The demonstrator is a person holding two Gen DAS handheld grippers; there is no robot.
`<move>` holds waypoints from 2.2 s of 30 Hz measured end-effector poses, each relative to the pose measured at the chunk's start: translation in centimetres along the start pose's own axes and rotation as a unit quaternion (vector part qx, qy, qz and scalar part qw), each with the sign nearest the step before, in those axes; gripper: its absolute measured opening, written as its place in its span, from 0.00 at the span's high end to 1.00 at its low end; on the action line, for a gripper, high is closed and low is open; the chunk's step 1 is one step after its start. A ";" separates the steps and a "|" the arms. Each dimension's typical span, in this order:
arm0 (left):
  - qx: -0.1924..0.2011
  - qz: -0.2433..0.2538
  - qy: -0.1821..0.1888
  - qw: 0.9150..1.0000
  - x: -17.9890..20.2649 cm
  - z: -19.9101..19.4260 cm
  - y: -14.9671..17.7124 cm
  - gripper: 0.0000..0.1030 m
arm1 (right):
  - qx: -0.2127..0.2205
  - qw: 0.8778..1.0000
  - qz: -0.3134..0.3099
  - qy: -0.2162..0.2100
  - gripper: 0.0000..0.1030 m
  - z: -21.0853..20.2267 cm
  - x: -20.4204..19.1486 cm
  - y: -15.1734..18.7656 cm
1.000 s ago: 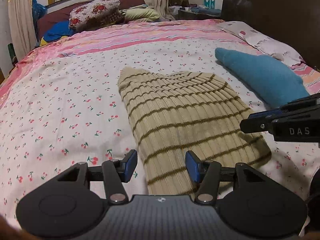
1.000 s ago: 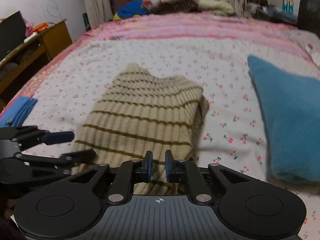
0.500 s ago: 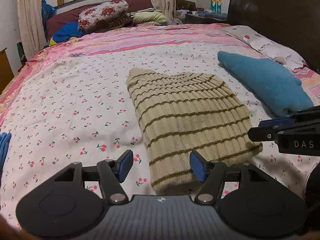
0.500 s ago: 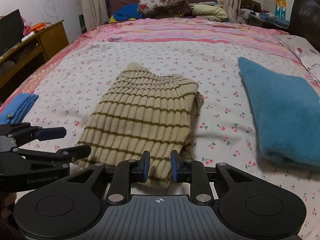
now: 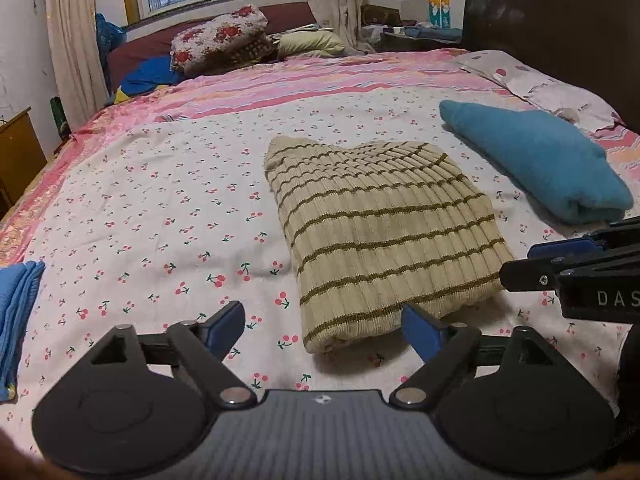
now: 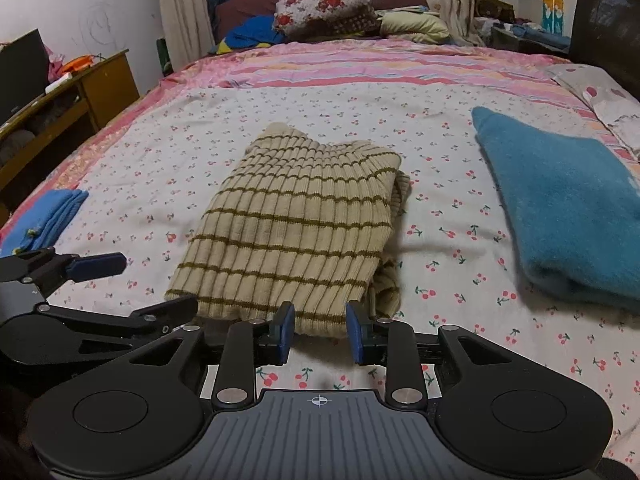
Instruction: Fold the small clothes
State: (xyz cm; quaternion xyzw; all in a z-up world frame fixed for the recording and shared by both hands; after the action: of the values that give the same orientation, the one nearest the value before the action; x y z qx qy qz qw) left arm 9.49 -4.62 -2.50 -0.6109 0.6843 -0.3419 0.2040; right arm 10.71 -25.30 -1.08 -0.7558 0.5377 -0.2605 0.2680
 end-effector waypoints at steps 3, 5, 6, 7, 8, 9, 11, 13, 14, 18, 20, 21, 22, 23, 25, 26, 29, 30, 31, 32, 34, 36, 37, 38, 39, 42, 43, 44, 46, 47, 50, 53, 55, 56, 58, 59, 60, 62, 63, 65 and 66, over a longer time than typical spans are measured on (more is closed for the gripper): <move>0.000 0.005 -0.003 1.000 0.2 -0.2 0.5 0.08 | 0.000 1.000 0.001 0.002 0.72 -0.2 -0.3 0.5; 0.000 0.006 -0.004 1.000 0.2 -0.2 0.7 0.08 | 0.000 1.000 0.001 0.002 0.72 -0.3 -0.5 0.8; -0.001 0.006 -0.004 1.000 0.2 -0.3 0.9 0.08 | 0.000 1.000 0.002 0.001 0.72 -0.4 -0.6 1.1; -0.002 0.004 -0.004 1.000 0.2 -0.3 1.0 0.08 | 0.000 1.000 0.002 0.001 0.72 -0.4 -0.7 1.3; -0.003 0.002 -0.003 1.000 0.2 -0.3 1.1 0.08 | -0.001 1.000 0.001 0.003 0.72 -0.5 -0.8 1.5; -0.004 0.000 -0.002 1.000 0.2 -0.3 1.2 0.07 | -0.002 1.000 0.000 0.005 0.72 -0.5 -0.9 1.7; -0.005 -0.003 -0.002 1.000 0.1 -0.4 1.4 0.07 | -0.005 1.000 0.003 0.004 0.71 -0.5 -0.9 2.0; -0.005 -0.005 -0.005 1.000 0.1 -0.4 1.6 0.06 | -0.008 1.000 0.006 0.002 0.71 -0.4 -1.1 2.4; -0.005 -0.005 -0.008 1.000 0.0 -0.5 1.7 0.06 | -0.009 1.000 0.007 0.001 0.71 -0.4 -1.2 2.6; -0.005 -0.003 -0.013 1.000 0.1 -0.6 2.0 0.03 | -0.010 1.000 0.008 -0.003 0.68 -0.4 -1.6 3.1; -0.005 -0.004 -0.013 1.000 0.1 -0.7 2.0 0.02 | -0.011 1.000 0.008 -0.003 0.67 -0.4 -1.8 3.2; -0.004 -0.004 -0.012 1.000 0.1 -0.7 2.1 0.02 | -0.011 1.000 0.008 -0.004 0.67 -0.4 -1.9 3.3; -0.004 -0.006 -0.012 1.000 0.0 -0.7 2.1 0.02 | -0.011 1.000 0.009 -0.004 0.67 -0.4 -2.0 3.4; -0.004 -0.008 -0.011 1.000 0.0 -0.7 2.1 0.02 | -0.012 1.000 0.009 -0.004 0.67 -0.4 -2.0 3.5; -0.005 -0.010 -0.011 1.000 -0.1 -0.7 2.2 0.02 | -0.013 1.000 0.011 -0.004 0.67 -0.3 -2.1 3.7; -0.006 -0.011 -0.011 1.000 -0.1 -0.7 2.2 0.02 | -0.014 1.000 0.012 -0.005 0.67 -0.3 -2.1 3.8; -0.007 -0.010 -0.012 1.000 -0.1 -0.7 2.4 0.02 | -0.014 1.000 0.014 -0.005 0.67 -0.3 -2.2 3.9; -0.007 -0.010 -0.013 1.000 0.0 -0.6 2.4 0.02 | -0.014 1.000 0.014 -0.004 0.67 -0.3 -2.2 3.9; -0.007 -0.010 -0.014 1.000 -0.1 -0.7 2.4 0.02 | -0.014 1.000 0.014 -0.005 0.67 -0.3 -2.2 3.9; -0.007 -0.010 -0.014 1.000 -0.1 -0.7 2.5 0.02 | -0.014 1.000 0.015 -0.005 0.67 -0.3 -2.2 3.9; -0.008 -0.010 -0.014 1.000 -0.1 -0.7 2.5 0.02 | -0.014 1.000 0.018 -0.006 0.67 -0.3 -2.2 4.0; -0.009 -0.010 -0.015 1.000 -0.1 -0.7 2.5 0.02 | -0.014 1.000 0.019 -0.005 0.67 -0.3 -2.2 4.1; -0.009 -0.010 -0.015 1.000 -0.1 -0.7 2.5 0.02 | -0.015 1.000 0.020 -0.005 0.67 -0.3 -2.2 4.1; -0.010 -0.010 -0.016 1.000 0.0 -0.7 2.5 0.02 | -0.015 1.000 0.020 -0.006 0.67 -0.3 -2.2 4.1; -0.010 -0.010 -0.016 1.000 0.0 -0.7 2.6 0.02 | -0.015 1.000 0.021 -0.006 0.67 -0.3 -2.2 4.1; -0.011 -0.008 -0.021 1.000 0.0 -0.6 2.6 0.02 | -0.017 1.000 0.022 -0.007 0.67 -0.2 -2.3 4.2; -0.011 -0.007 -0.022 1.000 0.1 -0.6 2.6 0.02 | -0.017 1.000 0.022 -0.007 0.67 -0.2 -2.3 4.3; -0.011 -0.007 -0.022 1.000 0.1 -0.6 2.6 0.02 | -0.018 1.000 0.022 -0.008 0.67 -0.1 -2.3 4.3; -0.011 -0.006 -0.023 1.000 0.1 -0.6 2.6 0.02 | -0.018 1.000 0.022 -0.009 0.67 -0.1 -2.4 4.4; -0.011 -0.006 -0.024 1.000 0.1 -0.5 2.6 0.02 | -0.018 1.000 0.022 -0.010 0.67 -0.1 -2.4 4.4; -0.011 -0.007 -0.025 1.000 0.1 -0.5 2.6 0.02 | -0.017 1.000 0.022 -0.010 0.67 -0.1 -2.5 4.4; -0.010 -0.006 -0.026 1.000 0.1 -0.5 2.6 0.02 | -0.018 1.000 0.022 -0.010 0.67 -0.1 -2.5 4.3; -0.011 -0.006 -0.026 1.000 0.2 -0.5 2.6 0.02 | -0.018 1.000 0.022 -0.010 0.67 -0.1 -2.5 4.4; -0.010 -0.007 -0.026 1.000 0.2 -0.5 2.6 0.02 | -0.018 1.000 0.022 -0.010 0.67 -0.1 -2.5 4.4; -0.010 -0.007 -0.026 1.000 0.2 -0.5 2.6 0.02 | -0.017 1.000 0.022 -0.010 0.67 -0.1 -2.5 4.4; -0.010 -0.006 -0.026 1.000 0.2 -0.5 2.6 0.02 | -0.017 1.000 0.022 -0.010 0.67 -0.1 -2.5 4.4; -0.011 -0.006 -0.026 1.000 0.2 -0.6 2.6 0.02 | -0.018 1.000 0.022 -0.010 0.67 -0.1 -2.5 4.4; -0.011 -0.005 -0.028 1.000 0.2 -0.6 2.6 0.02 | -0.018 1.000 0.022 -0.010 0.67 -0.1 -2.5 4.4; -0.010 -0.005 -0.029 1.000 0.2 -0.6 2.6 0.03 | -0.018 1.000 0.021 -0.010 0.67 -0.1 -2.5 4.4; -0.010 -0.004 -0.030 0.999 0.2 -0.6 2.6 0.03 | -0.018 1.000 0.021 -0.010 0.67 -0.1 -2.5 4.4; -0.011 -0.004 -0.031 0.999 0.2 -0.6 2.7 0.03 | -0.018 1.000 0.021 -0.010 0.67 -0.1 -2.5 4.4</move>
State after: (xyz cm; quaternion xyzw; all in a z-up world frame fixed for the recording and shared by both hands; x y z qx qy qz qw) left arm 7.22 -4.65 -3.99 -0.6257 0.6792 -0.3162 0.2170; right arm 6.99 -24.11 -4.29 -0.7516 0.5555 -0.2371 0.2653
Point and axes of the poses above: each gripper's, at about its wrist camera, not at the fingertips, and z roughly the way its jaws point, x to its right, y to its underside, the point moved 6 cm from there along z, roughly the way its jaws point, and after that the axes turned 15 degrees about -z, right-handed, at the moved point
